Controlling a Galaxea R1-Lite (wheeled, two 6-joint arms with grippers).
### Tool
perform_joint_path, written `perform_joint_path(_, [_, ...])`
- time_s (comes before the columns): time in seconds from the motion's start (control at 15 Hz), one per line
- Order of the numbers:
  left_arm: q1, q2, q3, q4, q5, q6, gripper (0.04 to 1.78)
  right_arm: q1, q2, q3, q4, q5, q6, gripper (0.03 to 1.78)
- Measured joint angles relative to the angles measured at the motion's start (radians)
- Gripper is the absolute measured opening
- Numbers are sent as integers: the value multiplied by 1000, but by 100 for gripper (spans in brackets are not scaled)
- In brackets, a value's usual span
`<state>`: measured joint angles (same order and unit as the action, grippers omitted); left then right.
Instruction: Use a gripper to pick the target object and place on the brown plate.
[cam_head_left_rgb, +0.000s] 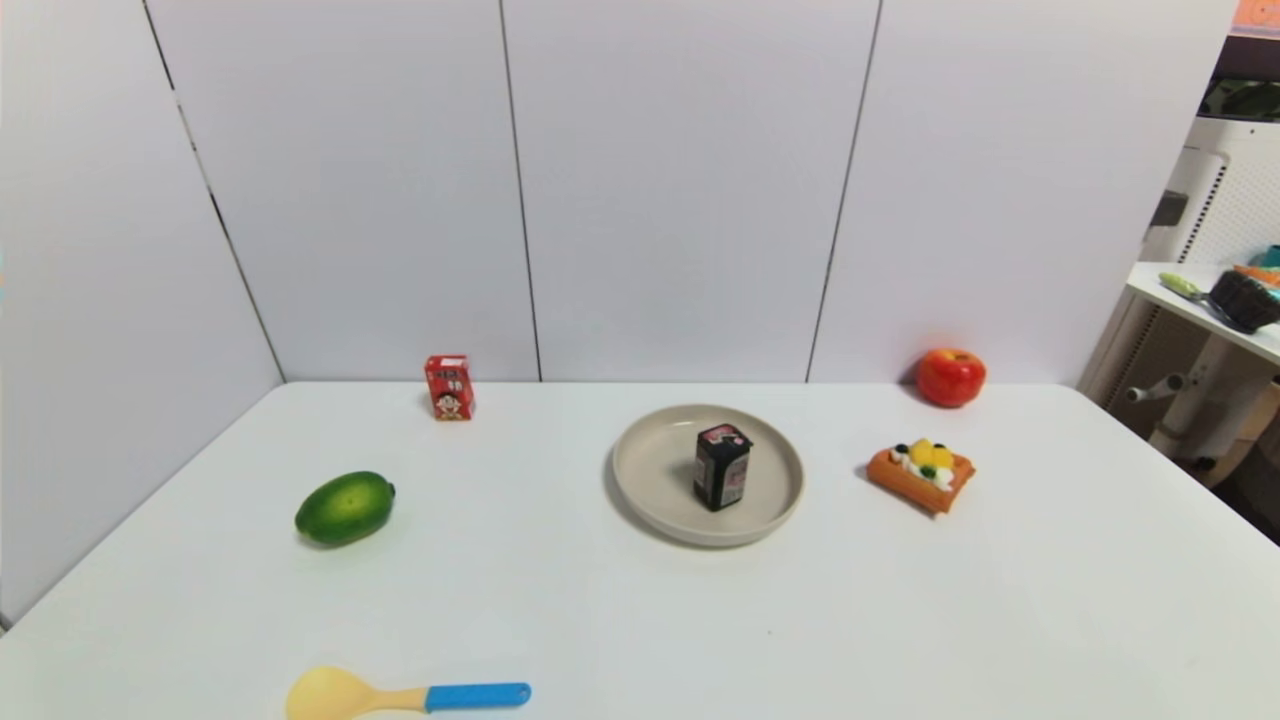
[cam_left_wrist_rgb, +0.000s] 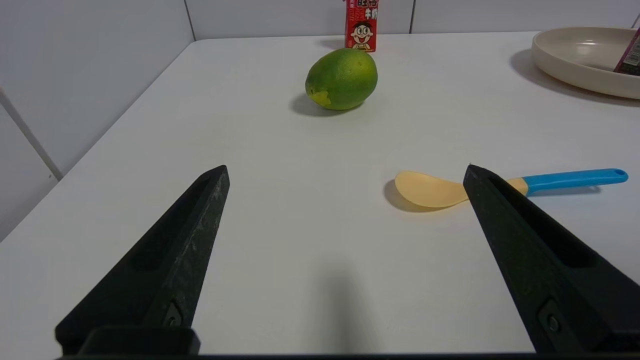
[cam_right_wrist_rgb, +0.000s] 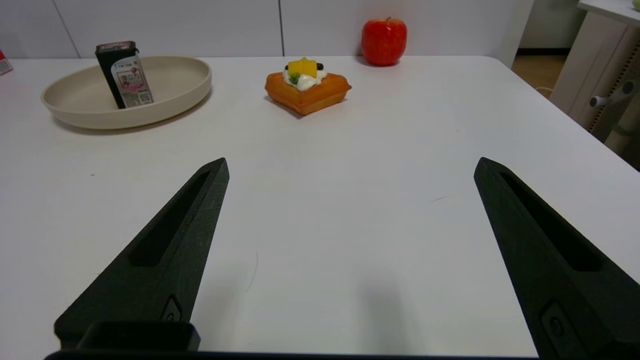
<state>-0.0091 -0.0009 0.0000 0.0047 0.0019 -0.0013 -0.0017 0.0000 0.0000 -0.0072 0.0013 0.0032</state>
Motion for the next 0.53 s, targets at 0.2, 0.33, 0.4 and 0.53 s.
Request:
perform_joint_path(0.2, [0, -1, 0, 0, 1, 0, 169, 0, 0, 0, 0, 0, -2, 169])
perform_joint_path(0.33, [0, -1, 0, 0, 1, 0, 169, 0, 0, 0, 0, 0, -1, 169])
perform_joint_path(0.4, [0, -1, 0, 0, 1, 0, 169, 0, 0, 0, 0, 0, 0, 169])
perform_joint_path(0.53, [0, -1, 0, 0, 1, 0, 169, 0, 0, 0, 0, 0, 3, 169])
